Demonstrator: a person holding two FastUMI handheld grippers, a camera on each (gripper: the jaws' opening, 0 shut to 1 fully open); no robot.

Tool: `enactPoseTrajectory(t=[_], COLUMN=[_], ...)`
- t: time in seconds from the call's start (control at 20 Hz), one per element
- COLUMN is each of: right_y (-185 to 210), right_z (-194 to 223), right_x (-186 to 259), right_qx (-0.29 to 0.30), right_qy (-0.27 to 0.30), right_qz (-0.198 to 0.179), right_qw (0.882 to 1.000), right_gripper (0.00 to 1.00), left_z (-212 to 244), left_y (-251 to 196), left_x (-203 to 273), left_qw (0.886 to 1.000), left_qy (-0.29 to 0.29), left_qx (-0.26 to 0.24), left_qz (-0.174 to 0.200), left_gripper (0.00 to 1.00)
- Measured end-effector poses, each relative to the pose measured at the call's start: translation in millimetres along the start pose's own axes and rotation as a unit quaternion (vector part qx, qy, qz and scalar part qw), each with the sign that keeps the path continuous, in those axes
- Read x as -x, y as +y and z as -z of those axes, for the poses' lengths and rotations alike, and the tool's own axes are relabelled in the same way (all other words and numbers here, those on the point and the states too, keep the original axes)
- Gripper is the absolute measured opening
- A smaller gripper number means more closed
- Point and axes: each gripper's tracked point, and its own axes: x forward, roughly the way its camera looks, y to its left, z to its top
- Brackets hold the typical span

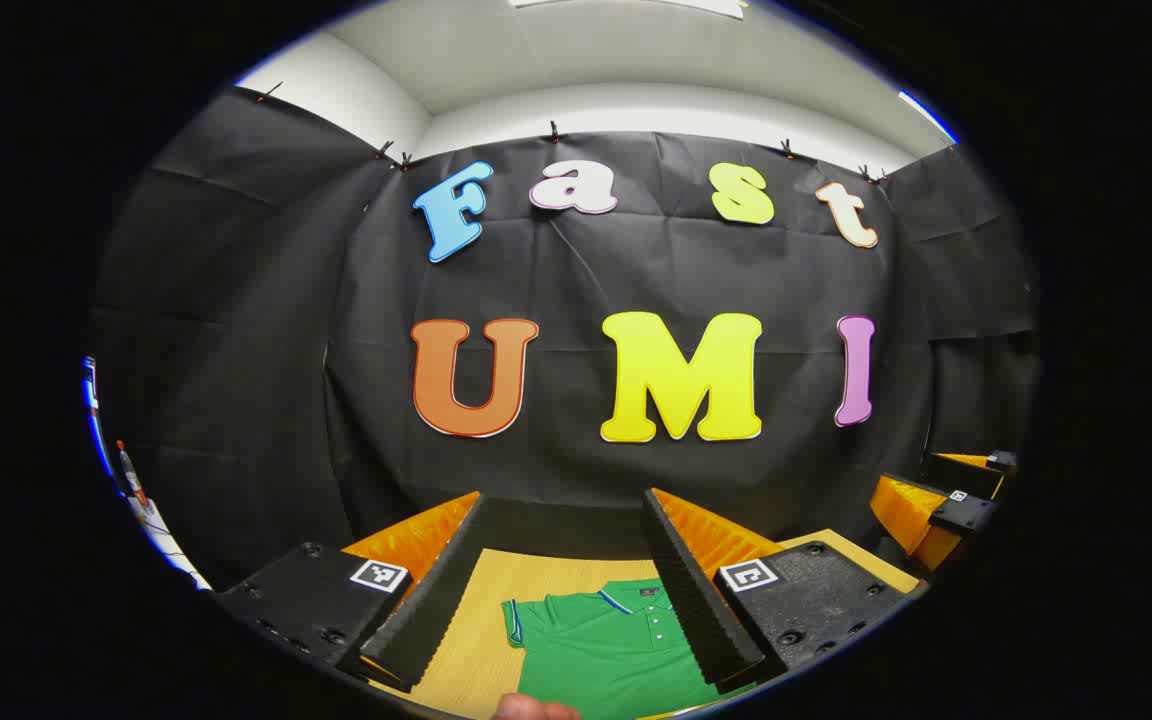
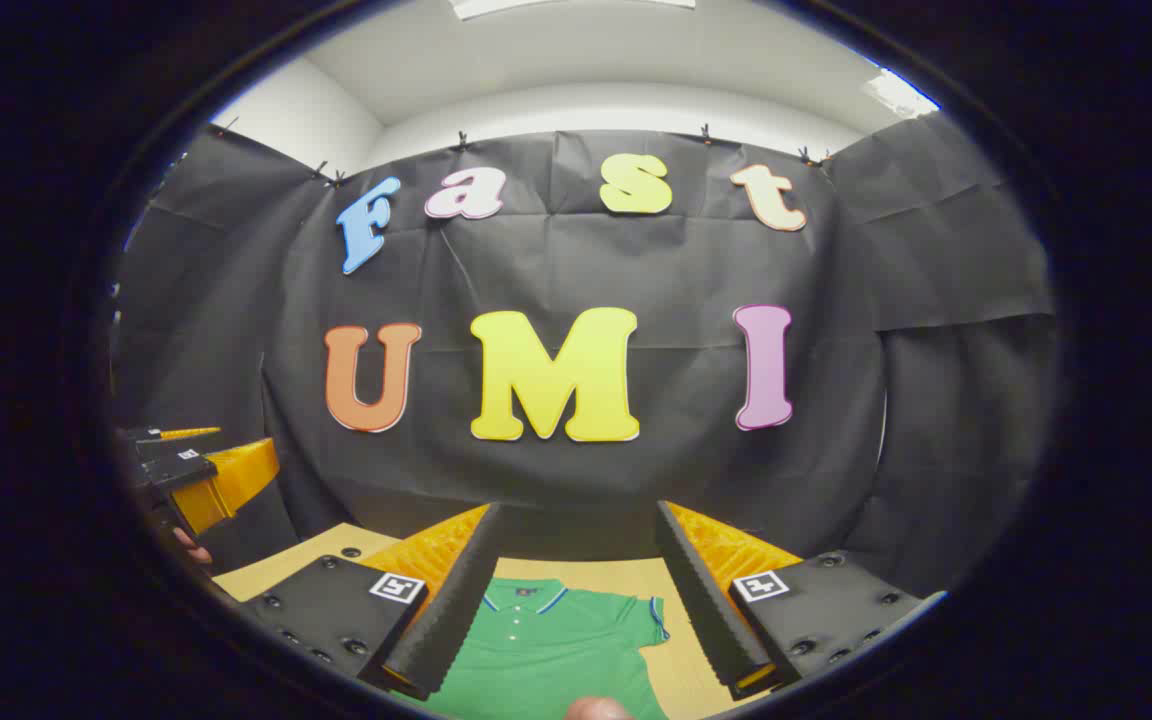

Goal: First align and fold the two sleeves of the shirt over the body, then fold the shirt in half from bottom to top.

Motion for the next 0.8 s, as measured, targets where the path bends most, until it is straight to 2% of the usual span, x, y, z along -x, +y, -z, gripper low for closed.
enactPoseTrajectory(t=[0.15,0.2,0.8], right_y=[-0.4,0.0,-2.8], right_z=[0.6,0.1,1.8], right_x=[0.7,0.9,-3.3], right_qx=[0.007,0.009,0.015], right_qy=[0.001,0.0,-0.002], right_qz=[0.0,-0.001,-0.009], right_qw=[1.0,1.0,1.0], right_gripper=[0.95,0.94,0.95], left_z=[4.5,3.6,3.9], left_y=[1.1,1.0,1.2], left_x=[-0.8,-0.9,-1.4], left_qw=[1.0,1.0,1.0], left_qy=[0.006,0.006,0.006], left_qx=[0.004,0.005,0.003], left_qz=[-0.002,-0.002,-0.013], left_gripper=[1.0,0.98,0.98])
